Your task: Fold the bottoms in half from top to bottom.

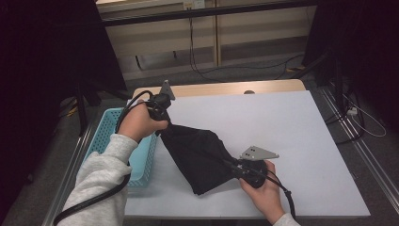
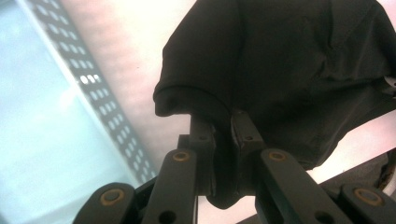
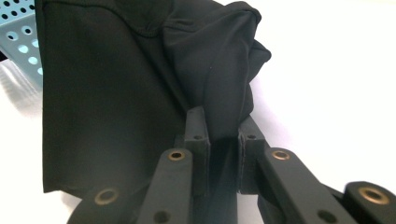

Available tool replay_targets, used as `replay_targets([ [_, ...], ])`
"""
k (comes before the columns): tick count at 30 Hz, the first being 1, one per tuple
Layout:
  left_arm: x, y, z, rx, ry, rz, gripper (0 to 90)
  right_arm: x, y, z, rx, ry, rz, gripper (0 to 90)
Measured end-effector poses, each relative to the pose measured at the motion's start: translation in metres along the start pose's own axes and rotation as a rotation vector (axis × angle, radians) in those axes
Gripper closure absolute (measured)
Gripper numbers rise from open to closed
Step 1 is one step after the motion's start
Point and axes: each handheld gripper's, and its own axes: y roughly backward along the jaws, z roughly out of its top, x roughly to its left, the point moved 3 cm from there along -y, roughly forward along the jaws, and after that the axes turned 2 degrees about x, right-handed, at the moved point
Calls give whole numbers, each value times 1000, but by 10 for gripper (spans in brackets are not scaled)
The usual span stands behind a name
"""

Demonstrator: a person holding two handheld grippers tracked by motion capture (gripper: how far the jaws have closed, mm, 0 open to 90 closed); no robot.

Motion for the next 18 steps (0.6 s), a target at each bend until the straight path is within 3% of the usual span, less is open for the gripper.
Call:
replay_targets([
  [11, 7, 15, -1, 13, -1, 17, 819, 6, -2, 13, -47, 3, 9, 793],
  [18, 12, 21, 0, 50, 1, 27, 819, 9, -4, 18, -58, 10, 19, 793],
])
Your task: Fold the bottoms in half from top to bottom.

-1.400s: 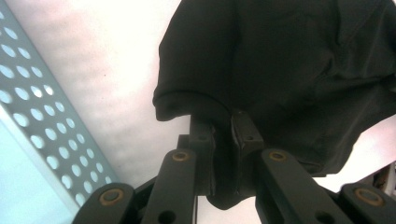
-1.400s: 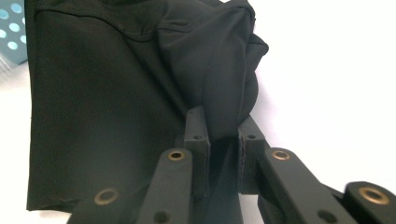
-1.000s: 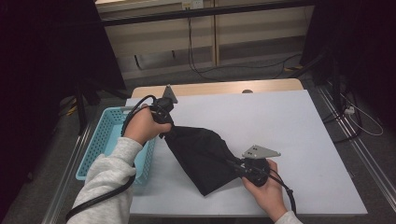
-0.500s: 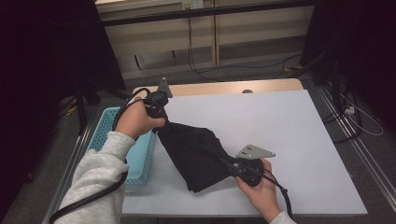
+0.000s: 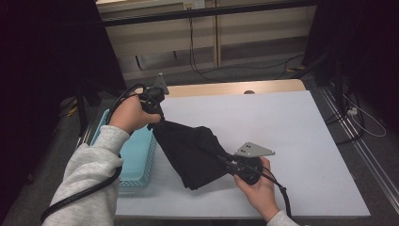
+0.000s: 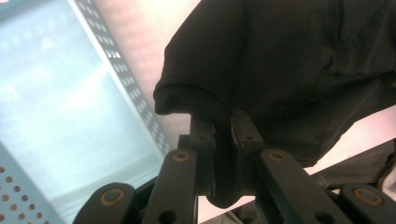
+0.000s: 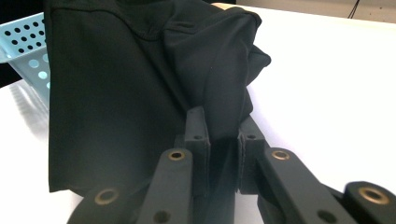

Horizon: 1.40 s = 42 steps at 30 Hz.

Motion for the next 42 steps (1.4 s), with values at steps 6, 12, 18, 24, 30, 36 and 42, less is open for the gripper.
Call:
replay_targets([
  [6, -2, 13, -1, 3, -13, 36, 819, 3, -2, 6, -17, -14, 13, 793],
  [12, -1, 26, -3, 3, -15, 66, 819, 10, -6, 11, -32, -16, 35, 792],
  [18, 2, 34, -4, 1, -21, 75, 819, 15, -7, 17, -41, -21, 52, 793],
  [24, 10, 38, -2, -4, -15, 78, 819, 17, -11, 21, -53, -26, 64, 792],
  [30, 13, 41, -2, -6, -8, 74, 819, 18, -14, 24, -56, -29, 70, 792],
  [36, 15, 43, -4, -11, -11, 77, 820, 19, -16, 27, -58, -30, 73, 792],
  [42, 17, 49, -4, -21, -8, 97, 821, 23, -19, 30, -57, -23, 88, 793],
])
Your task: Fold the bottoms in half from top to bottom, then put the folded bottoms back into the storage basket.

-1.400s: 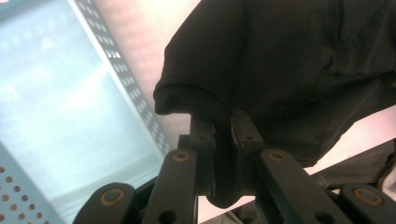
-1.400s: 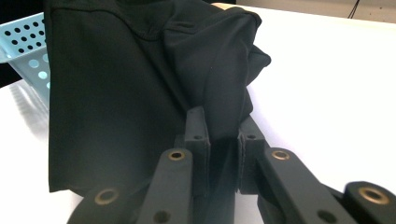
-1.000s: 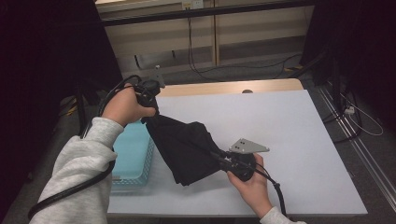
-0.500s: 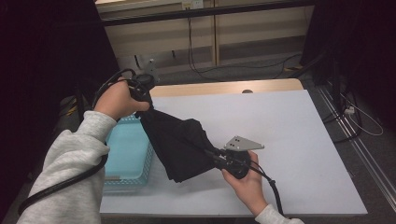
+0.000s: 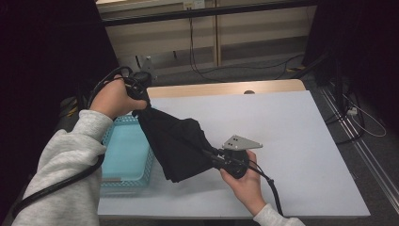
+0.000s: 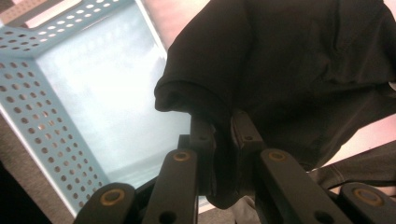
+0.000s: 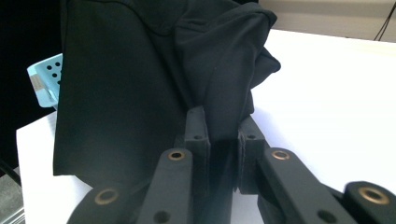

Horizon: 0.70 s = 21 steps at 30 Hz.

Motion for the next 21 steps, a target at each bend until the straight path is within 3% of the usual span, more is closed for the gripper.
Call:
replay_targets([
  [9, 0, 4, -2, -4, -8, 17, 822, 2, -1, 2, -10, -4, 8, 792],
  [21, 9, 17, -9, -6, 14, 22, 822, 16, -5, 9, -16, 3, 33, 792],
])
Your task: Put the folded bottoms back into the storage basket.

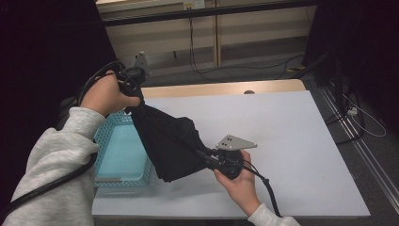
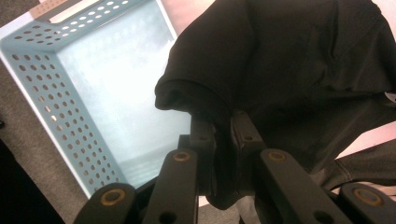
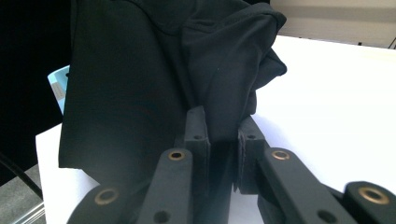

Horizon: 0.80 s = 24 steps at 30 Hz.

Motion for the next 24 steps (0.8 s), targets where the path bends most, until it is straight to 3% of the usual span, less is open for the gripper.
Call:
replay_targets([
  [13, 21, 16, -15, -3, 31, -5, 822, 14, -19, 10, -5, 11, 35, 792],
  [24, 39, 24, -28, -2, 63, 17, 821, 30, -30, 21, -16, 24, 64, 792],
])
